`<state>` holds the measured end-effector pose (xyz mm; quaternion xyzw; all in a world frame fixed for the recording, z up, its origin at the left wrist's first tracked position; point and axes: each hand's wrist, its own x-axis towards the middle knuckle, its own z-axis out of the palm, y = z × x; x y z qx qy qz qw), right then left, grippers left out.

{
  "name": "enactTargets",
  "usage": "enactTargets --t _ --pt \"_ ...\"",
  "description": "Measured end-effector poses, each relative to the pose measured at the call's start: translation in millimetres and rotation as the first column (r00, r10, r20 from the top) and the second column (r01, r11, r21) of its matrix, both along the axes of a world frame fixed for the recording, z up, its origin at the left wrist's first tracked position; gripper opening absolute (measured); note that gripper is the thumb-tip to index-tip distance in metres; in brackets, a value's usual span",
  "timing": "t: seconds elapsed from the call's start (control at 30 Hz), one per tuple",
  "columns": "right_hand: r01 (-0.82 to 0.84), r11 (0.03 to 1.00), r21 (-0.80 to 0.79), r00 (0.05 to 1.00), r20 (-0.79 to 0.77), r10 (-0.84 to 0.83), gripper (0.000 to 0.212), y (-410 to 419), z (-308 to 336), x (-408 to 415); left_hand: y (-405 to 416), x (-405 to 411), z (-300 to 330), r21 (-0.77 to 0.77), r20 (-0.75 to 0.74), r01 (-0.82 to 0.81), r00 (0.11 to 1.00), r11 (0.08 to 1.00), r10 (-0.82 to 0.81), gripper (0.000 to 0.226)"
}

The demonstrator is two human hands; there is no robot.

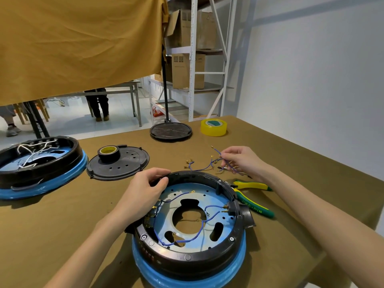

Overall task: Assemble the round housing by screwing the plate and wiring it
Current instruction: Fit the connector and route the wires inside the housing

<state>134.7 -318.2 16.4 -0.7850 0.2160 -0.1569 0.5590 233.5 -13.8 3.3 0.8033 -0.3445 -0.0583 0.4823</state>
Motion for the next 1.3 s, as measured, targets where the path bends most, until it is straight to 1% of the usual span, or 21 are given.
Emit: enactTargets --t 0.1,0.17,0.2,0.27,0.33,0.4,0.43,0.5,0.53,0.6,0.63,0.67,0.7,0.73,0.8,0.9,0.97,1.03,1.17,1.23,1.3 --pt "0.023 0.995 -0.096 0.999 -0.037 -0.027 0.008 -3 -4 1 0 -1 1 0.0 0.001 -0.005 1.0 1.0 0.005 0.026" --pt "0.054 0.977 -0.206 0.995 -0.072 -0.07 0.008 -6 -8 3 0 -2 2 0.002 0.001 -0.002 1.0 1.0 0.002 0.027" --pt "0.062 0.954 -0.294 0.989 -0.108 -0.097 0.01 -8 -9 4 0 -3 3 0.003 0.0 0.0 1.0 1.0 0.0 0.027" --pt "0.04 0.874 -0.485 0.969 -0.196 -0.153 0.015 -11 -10 6 0 -3 3 0.004 -0.005 -0.002 1.0 1.0 0.002 0.028" --pt "0.001 0.817 -0.577 0.953 -0.248 -0.177 0.018 -13 -9 8 1 -4 3 0.008 -0.003 -0.006 1.0 1.0 0.006 0.028" --pt "-0.031 0.821 -0.57 0.956 -0.256 -0.142 0.014 -11 -6 9 1 -4 4 0.011 0.007 -0.007 1.0 1.0 0.007 0.028" --pt "-0.037 0.839 -0.543 0.967 -0.231 -0.107 0.012 -7 -3 8 1 -5 5 0.014 0.008 -0.002 1.0 1.0 0.002 0.028" --pt "-0.018 0.9 -0.435 0.996 -0.091 -0.024 0.011 6 4 4 2 -7 8 0.03 0.017 0.014 1.0 0.999 -0.015 0.029" --pt "-0.018 0.935 -0.354 1.0 0.004 0.021 0.011 15 8 0 3 -9 9 0.051 0.054 0.015 0.998 0.999 -0.017 0.029" --pt "-0.064 0.974 -0.218 0.98 0.173 0.103 0.009 36 16 -8 3 -12 15 0.075 0.228 -0.023 0.974 0.997 0.005 0.027" --pt "-0.09 0.977 -0.193 0.96 0.246 0.137 0.008 47 19 -12 2 -16 20 0.036 0.294 -0.036 0.955 0.999 0.024 0.025" --pt "-0.11 0.974 -0.199 0.935 0.311 0.169 0.007 58 23 -16 1 -21 25 -0.029 0.308 -0.027 0.951 0.999 0.034 0.024" --pt "-0.124 0.966 -0.227 0.91 0.363 0.202 0.008 69 26 -20 -1 -26 31 -0.098 0.265 0.004 0.964 0.995 0.022 0.023" --pt "-0.138 0.954 -0.268 0.887 0.396 0.239 0.009 80 28 -24 -4 -30 36 -0.165 0.193 0.044 0.981 0.985 -0.012 0.023" --pt "-0.166 0.931 -0.324 0.858 0.418 0.298 0.01 98 31 -30 -8 -39 44 -0.286 0.072 0.112 0.993 0.952 -0.095 0.023" --pt "-0.197 0.928 -0.316 0.846 0.423 0.324 0.008 114 32 -38 -8 -47 51 -0.451 0.012 0.139 0.989 0.882 -0.149 0.019" --pt "-0.218 0.927 -0.306 0.847 0.412 0.336 0.005 119 33 -43 -6 -48 53 -0.504 -0.023 0.138 0.985 0.853 -0.173 0.019" --pt "-0.238 0.929 -0.285 0.846 0.408 0.342 0.007 123 33 -46 -3 -48 53 -0.517 -0.052 0.137 0.98 0.845 -0.191 0.021" --pt "-0.262 0.937 -0.233 0.857 0.391 0.337 0.008 128 31 -52 -4 -49 53 -0.517 -0.082 0.192 0.959 0.834 -0.271 0.023" --pt "-0.274 0.933 -0.233 0.862 0.37 0.346 0.008 128 32 -55 -5 -50 52 -0.51 -0.082 0.193 0.959 0.838 -0.271 0.02" --pt "-0.251 0.935 -0.252 0.87 0.365 0.332 0.008 126 34 -56 -6 -51 51 -0.467 -0.066 0.212 0.96 0.858 -0.273 0.016"
